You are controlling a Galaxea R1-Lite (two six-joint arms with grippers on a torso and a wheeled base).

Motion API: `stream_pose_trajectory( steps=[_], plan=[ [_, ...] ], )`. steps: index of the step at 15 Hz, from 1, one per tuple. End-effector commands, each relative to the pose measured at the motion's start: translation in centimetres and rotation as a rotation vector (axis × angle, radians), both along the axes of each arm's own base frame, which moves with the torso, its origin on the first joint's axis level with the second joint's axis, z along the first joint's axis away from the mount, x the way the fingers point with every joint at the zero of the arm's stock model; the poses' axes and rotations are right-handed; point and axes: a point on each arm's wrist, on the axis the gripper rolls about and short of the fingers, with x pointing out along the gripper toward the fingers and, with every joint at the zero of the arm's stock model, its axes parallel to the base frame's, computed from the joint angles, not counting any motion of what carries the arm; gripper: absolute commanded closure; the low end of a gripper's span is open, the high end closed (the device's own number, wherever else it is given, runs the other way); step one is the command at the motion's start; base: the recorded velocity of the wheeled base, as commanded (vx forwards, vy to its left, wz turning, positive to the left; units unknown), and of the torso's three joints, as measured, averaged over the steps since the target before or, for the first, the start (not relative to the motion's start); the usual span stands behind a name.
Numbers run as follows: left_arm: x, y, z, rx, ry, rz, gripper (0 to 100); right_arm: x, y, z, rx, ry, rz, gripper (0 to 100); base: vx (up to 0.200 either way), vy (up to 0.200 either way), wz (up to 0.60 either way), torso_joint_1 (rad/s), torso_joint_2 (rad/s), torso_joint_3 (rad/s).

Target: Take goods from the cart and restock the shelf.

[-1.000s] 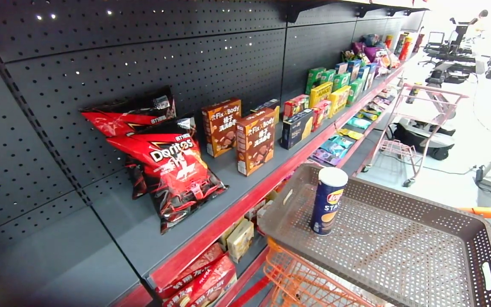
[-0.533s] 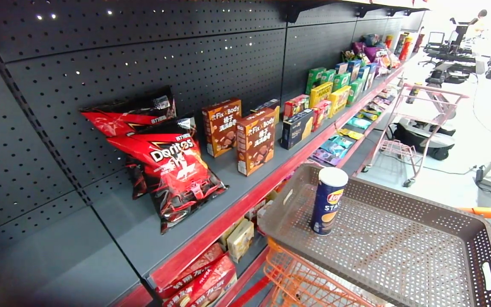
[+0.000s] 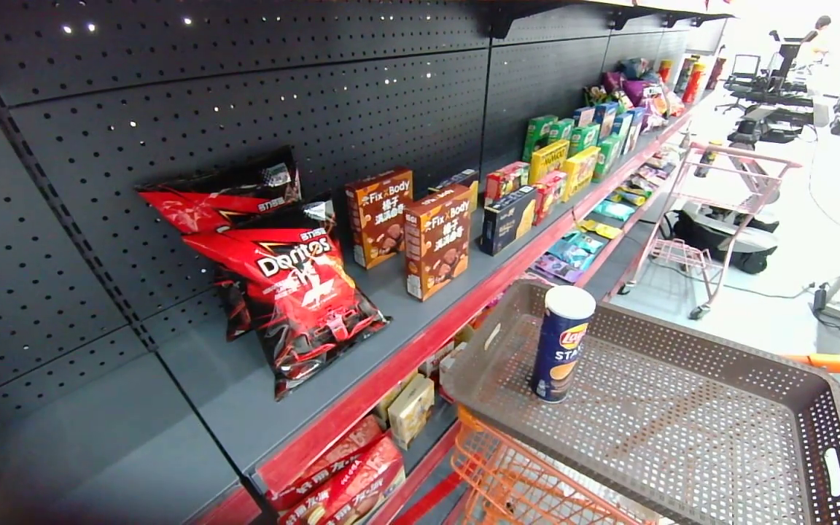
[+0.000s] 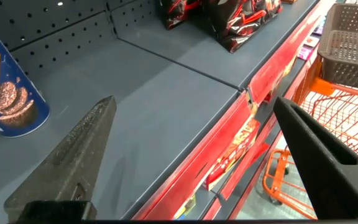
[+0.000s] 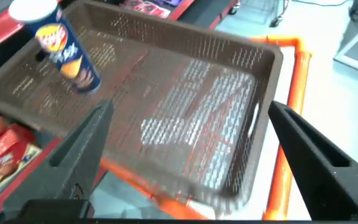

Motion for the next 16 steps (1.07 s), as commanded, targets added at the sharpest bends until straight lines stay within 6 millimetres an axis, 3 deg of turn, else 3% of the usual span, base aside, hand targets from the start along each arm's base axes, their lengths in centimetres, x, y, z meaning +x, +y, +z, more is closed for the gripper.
stream_pose_trajectory(
  steps=[1, 2, 5, 10, 16],
  plan=[
    [0.0, 0.0, 0.0, 0.001, 0.001, 0.001, 0, 7.2, -0.1, -0.1, -0.028, 0.112, -0.019, 0, 0.0, 0.0, 0.0, 0.0, 0.0, 0.0],
    [0.0, 0.0, 0.0, 0.0, 0.001, 0.001, 0, 9.5, -0.6, -0.3, -0.028, 0.087, -0.038, 0, 0.0, 0.0, 0.0, 0.0, 0.0, 0.0],
    [0.0, 0.0, 0.0, 0.0, 0.001, 0.001, 0, 10.3, 0.1, -1.2, -0.016, 0.133, 0.128, 0, 0.0, 0.0, 0.0, 0.0, 0.0, 0.0],
    [0.0, 0.0, 0.0, 0.0, 0.001, 0.001, 0, 14.3, 0.9, -2.1, 0.045, 0.104, 0.462, 0, 0.0, 0.0, 0.0, 0.0, 0.0, 0.0],
    [0.0, 0.0, 0.0, 0.0, 0.001, 0.001, 0, 17.9, 1.8, -4.4, 0.086, 0.101, 0.64, 0, 0.0, 0.0, 0.0, 0.0, 0.0, 0.0]
  ],
)
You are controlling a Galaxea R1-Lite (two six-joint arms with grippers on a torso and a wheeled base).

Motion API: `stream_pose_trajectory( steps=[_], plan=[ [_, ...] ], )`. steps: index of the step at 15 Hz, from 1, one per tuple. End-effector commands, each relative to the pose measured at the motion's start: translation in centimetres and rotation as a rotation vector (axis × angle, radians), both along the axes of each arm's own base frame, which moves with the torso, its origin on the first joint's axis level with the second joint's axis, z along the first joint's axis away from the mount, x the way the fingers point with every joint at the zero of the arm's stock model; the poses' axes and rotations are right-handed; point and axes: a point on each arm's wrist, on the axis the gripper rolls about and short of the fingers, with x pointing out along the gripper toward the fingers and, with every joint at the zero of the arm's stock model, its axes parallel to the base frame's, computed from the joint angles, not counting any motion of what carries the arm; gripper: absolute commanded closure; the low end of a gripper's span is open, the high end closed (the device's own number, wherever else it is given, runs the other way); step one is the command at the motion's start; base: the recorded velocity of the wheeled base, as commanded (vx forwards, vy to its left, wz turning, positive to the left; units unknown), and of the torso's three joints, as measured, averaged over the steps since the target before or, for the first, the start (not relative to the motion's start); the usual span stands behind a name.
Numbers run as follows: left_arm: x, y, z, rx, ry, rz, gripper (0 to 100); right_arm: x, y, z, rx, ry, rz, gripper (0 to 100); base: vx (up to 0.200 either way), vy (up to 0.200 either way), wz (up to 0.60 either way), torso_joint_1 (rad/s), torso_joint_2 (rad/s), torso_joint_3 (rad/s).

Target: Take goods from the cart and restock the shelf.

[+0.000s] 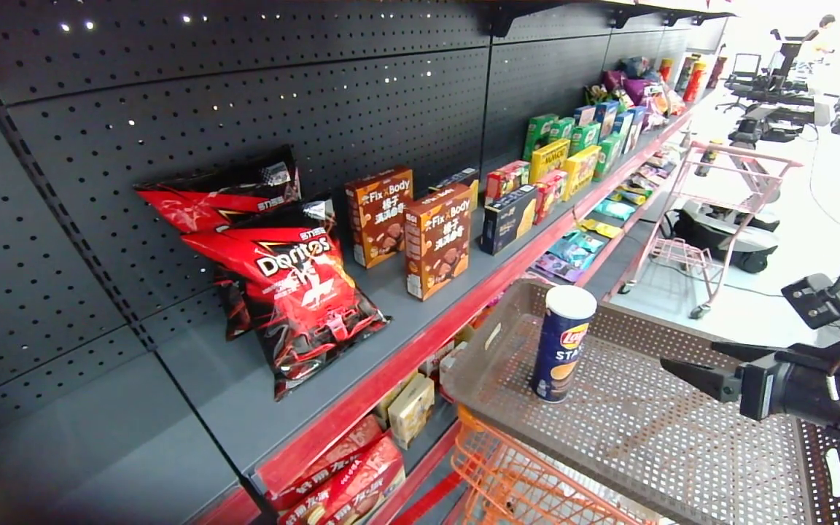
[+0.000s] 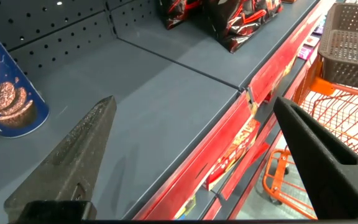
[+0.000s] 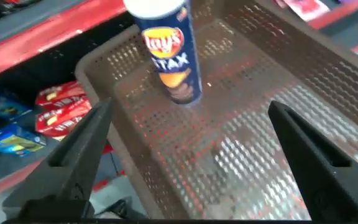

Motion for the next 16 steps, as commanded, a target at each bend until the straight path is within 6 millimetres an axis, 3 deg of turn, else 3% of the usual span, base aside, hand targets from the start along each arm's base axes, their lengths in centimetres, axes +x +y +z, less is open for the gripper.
stream_pose_trajectory(
  steps=[1, 9, 16],
  plan=[
    [0.0, 0.0, 0.0, 0.001, 0.001, 0.0, 0, 1.8, 0.1, -1.7, 0.013, 0.037, 0.041, 0, 0.0, 0.0, 0.0, 0.0, 0.0, 0.0],
    [0.0, 0.0, 0.0, 0.0, 0.001, 0.0, 0, 6.2, 2.1, -4.9, 0.011, -0.009, 0.233, 0, 0.0, 0.0, 0.0, 0.0, 0.0, 0.0],
    [0.0, 0.0, 0.0, 0.0, 0.001, 0.0, 0, 8.2, 4.7, -7.6, 0.007, -0.072, 0.302, 0, 0.0, 0.0, 0.0, 0.0, 0.0, 0.0]
  ],
)
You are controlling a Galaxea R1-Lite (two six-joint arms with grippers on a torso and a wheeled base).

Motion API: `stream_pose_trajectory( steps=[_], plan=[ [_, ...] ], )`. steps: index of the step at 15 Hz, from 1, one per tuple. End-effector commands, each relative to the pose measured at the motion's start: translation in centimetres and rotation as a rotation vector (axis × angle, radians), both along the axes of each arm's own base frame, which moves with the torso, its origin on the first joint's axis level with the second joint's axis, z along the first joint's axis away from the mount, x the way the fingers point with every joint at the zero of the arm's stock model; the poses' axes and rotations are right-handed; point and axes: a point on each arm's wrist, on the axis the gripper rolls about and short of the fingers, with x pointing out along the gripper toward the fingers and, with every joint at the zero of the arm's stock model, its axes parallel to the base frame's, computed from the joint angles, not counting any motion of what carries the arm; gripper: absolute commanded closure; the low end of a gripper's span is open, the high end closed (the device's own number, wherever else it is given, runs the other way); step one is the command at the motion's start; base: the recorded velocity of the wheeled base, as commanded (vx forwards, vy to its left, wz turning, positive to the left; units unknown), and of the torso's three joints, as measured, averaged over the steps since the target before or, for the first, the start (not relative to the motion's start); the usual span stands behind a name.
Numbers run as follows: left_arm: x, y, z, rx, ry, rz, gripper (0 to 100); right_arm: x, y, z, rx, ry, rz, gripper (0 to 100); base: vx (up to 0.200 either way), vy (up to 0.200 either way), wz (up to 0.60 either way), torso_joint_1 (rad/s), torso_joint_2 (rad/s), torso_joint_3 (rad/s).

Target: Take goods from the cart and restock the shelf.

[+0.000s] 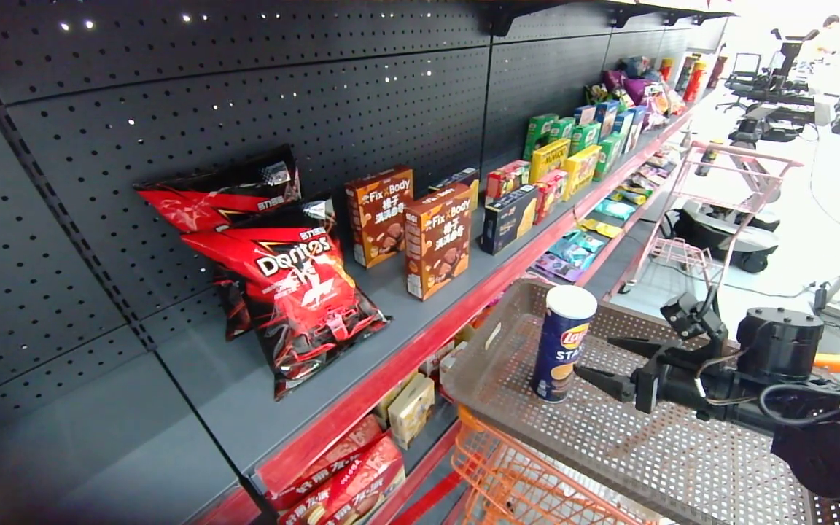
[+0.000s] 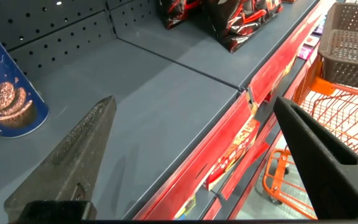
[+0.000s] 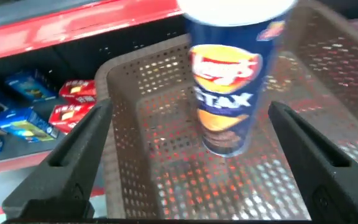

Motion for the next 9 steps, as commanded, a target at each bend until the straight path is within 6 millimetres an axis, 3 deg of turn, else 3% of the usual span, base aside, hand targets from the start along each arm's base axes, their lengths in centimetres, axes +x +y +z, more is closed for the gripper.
stream_pose_trajectory(
  steps=[1, 9],
  plan=[
    [0.0, 0.0, 0.0, 0.001, 0.001, 0.0, 0, 1.0, 1.1, -1.4, -0.001, 0.011, 0.03, 0, 0.0, 0.0, 0.0, 0.0, 0.0, 0.0],
    [0.0, 0.0, 0.0, 0.0, 0.001, 0.0, 0, 4.4, 0.8, -3.3, -0.001, -0.009, -0.011, 0, 0.0, 0.0, 0.0, 0.0, 0.0, 0.0]
  ],
)
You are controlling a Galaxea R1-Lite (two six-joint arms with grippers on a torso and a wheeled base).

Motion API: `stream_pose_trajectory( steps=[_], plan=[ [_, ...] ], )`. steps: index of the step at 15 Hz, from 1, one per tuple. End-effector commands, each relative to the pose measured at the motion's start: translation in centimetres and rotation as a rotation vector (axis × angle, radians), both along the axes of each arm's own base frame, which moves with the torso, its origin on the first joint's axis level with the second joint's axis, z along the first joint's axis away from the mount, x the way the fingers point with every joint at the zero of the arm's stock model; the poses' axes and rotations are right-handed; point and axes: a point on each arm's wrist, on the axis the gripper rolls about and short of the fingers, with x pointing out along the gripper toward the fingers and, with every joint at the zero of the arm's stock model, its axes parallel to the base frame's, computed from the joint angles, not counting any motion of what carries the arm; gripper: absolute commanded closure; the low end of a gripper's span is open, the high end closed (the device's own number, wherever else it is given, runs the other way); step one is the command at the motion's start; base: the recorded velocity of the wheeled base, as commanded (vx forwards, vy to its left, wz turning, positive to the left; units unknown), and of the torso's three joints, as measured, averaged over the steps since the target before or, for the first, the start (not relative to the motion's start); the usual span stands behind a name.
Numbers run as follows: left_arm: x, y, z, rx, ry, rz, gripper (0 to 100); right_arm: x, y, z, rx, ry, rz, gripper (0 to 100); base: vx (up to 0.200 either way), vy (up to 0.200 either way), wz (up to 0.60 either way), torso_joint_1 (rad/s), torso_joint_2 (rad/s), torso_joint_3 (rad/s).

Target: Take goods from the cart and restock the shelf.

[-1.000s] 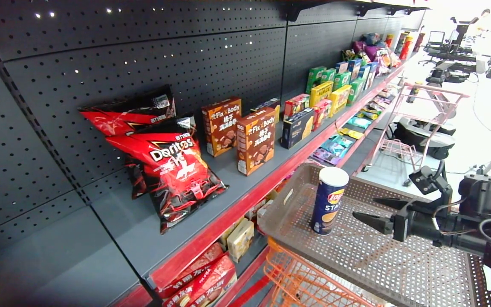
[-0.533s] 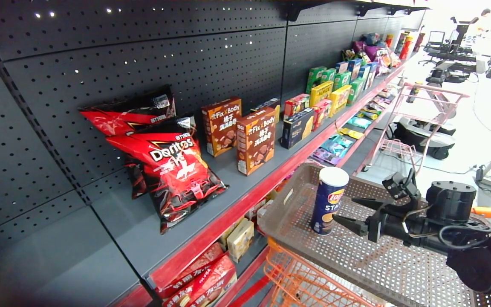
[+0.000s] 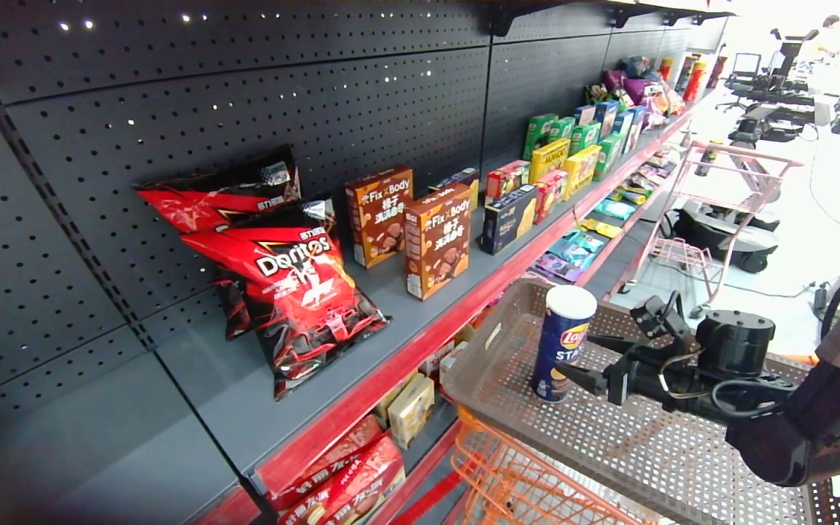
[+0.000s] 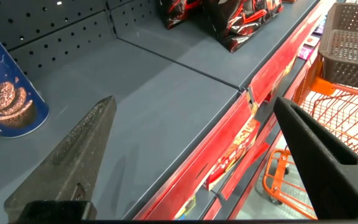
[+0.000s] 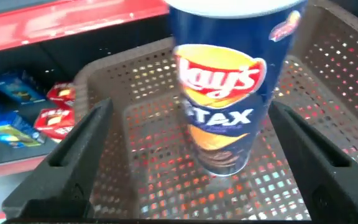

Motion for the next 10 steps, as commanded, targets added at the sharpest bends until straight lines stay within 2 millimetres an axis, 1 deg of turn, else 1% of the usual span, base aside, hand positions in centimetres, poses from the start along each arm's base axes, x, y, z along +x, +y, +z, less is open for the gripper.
stream_pose_trajectory(
  steps=[1, 2, 3, 4, 8, 10],
  plan=[
    [0.0, 0.0, 0.0, 0.0, 0.001, 0.0, 0, 1.6, -0.3, -1.3, -0.001, 0.01, -0.015, 0, 0.0, 0.0, 0.0, 0.0, 0.0, 0.0],
    [0.0, 0.0, 0.0, 0.0, 0.001, 0.0, 0, 3.0, -0.2, -1.6, 0.007, -0.003, -0.02, 0, 0.0, 0.0, 0.0, 0.0, 0.0, 0.0],
    [0.0, 0.0, 0.0, 0.0, 0.001, 0.0, 0, 3.3, -0.2, -1.8, 0.007, -0.006, -0.023, 0, 0.0, 0.0, 0.0, 0.0, 0.0, 0.0],
    [0.0, 0.0, 0.0, 0.0, 0.001, 0.0, 0, 4.2, 0.0, -2.2, 0.007, -0.011, -0.021, 0, 0.0, 0.0, 0.0, 0.0, 0.0, 0.0],
    [0.0, 0.0, 0.0, 0.001, 0.001, 0.0, 0, 5.5, 0.5, -3.8, 0.009, 0.003, -0.014, 0, 0.0, 0.0, 0.0, 0.0, 0.0, 0.0],
    [0.0, 0.0, 0.0, 0.0, 0.001, 0.0, 0, 6.4, 0.7, -4.1, 0.014, -0.008, -0.01, 0, 0.0, 0.0, 0.0, 0.0, 0.0, 0.0]
  ],
)
